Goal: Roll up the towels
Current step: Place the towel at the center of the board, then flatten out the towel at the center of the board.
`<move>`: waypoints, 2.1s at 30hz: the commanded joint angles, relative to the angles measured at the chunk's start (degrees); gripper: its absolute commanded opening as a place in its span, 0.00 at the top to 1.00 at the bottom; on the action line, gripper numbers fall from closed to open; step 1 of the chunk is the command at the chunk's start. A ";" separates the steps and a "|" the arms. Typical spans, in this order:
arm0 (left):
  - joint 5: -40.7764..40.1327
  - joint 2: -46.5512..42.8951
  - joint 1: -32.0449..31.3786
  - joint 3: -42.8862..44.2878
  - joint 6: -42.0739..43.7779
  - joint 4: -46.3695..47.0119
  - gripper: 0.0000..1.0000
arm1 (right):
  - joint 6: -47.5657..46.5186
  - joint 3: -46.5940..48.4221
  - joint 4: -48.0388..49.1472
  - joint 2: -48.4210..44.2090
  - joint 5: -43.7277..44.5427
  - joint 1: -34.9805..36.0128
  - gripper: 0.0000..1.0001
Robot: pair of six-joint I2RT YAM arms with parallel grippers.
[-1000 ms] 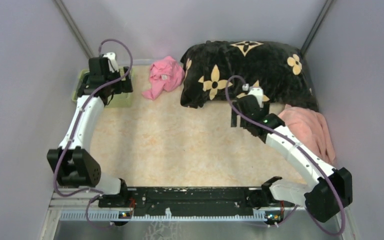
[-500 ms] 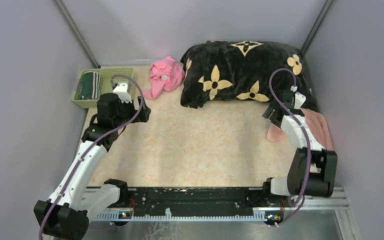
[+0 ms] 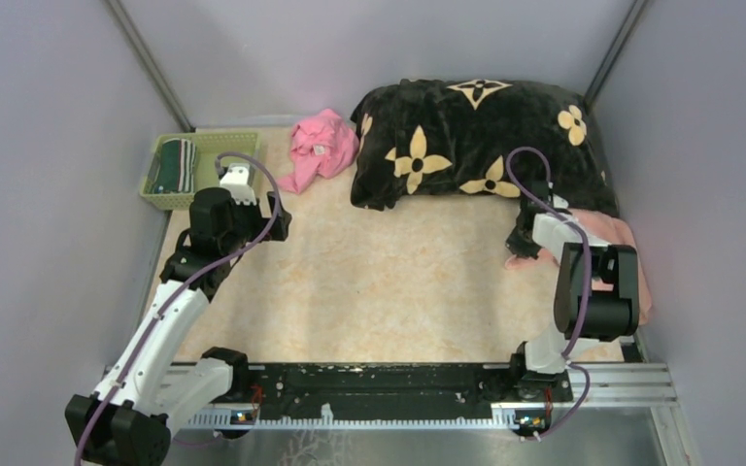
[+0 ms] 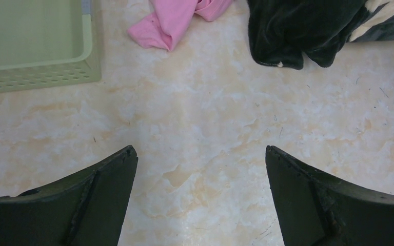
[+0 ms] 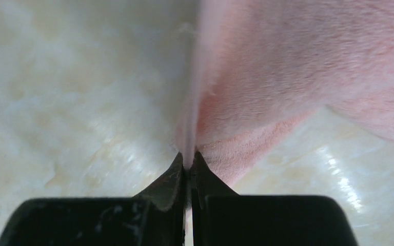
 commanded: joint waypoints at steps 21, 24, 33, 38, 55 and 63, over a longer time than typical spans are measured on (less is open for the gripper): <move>8.10 -1.77 -1.56 -0.47 0.53 2.51 0.02 | 4.41 48.45 -5.95 21.56 -13.60 56.94 0.64; 9.61 -0.91 -1.56 -0.48 0.17 2.76 0.02 | 1.42 42.87 -7.18 15.39 -10.01 56.38 0.52; 20.16 8.31 -2.00 1.98 -5.71 -1.01 0.03 | -2.48 14.00 -5.71 -4.44 -9.91 43.39 0.48; 19.96 12.74 -5.81 0.67 -10.99 -0.26 0.06 | -5.94 4.58 0.30 -10.28 -16.01 34.07 0.50; 12.58 26.27 -8.90 -2.93 -20.85 5.74 0.14 | -10.63 9.12 22.49 7.67 -26.82 25.09 0.55; 10.44 31.87 -8.83 -3.55 -20.66 7.39 0.19 | -10.93 9.27 26.00 11.83 -31.95 25.08 0.62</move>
